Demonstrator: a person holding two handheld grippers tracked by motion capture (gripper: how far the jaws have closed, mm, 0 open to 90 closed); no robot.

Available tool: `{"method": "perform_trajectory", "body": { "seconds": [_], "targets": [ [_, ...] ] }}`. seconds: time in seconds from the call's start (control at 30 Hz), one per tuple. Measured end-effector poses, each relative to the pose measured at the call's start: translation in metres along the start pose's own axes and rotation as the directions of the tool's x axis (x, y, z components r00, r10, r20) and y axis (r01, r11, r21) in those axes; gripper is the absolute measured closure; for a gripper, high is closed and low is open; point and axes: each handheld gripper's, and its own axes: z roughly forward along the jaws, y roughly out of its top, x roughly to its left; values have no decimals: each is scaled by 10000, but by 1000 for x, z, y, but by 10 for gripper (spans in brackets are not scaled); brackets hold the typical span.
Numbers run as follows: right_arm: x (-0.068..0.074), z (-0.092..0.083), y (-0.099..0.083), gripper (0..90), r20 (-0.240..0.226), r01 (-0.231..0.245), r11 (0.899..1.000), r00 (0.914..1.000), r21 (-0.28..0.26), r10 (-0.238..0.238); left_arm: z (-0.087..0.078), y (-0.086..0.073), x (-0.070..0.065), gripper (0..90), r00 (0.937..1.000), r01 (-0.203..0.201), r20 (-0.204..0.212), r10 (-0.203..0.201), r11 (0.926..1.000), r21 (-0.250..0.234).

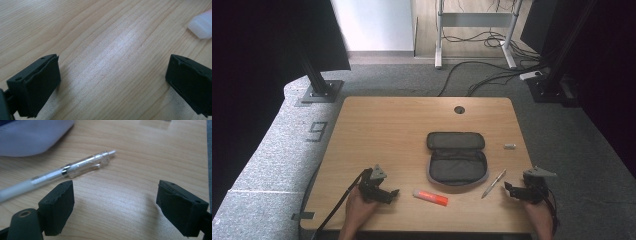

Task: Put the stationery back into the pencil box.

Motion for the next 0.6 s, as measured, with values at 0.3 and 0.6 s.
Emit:
{"method": "perform_trajectory", "body": {
  "seconds": [0.3,0.6],
  "targets": [
    [0,-7,9,145,-131,215,9997,9997,-82,-217,0,0,0,0,10000,53,-63,-53,10000,3],
    [0,-9,14,150,-364,333,9994,9988,-66,-335,0,0,-1,0,10000,53,-65,-53,10000,1]
  ]
}}
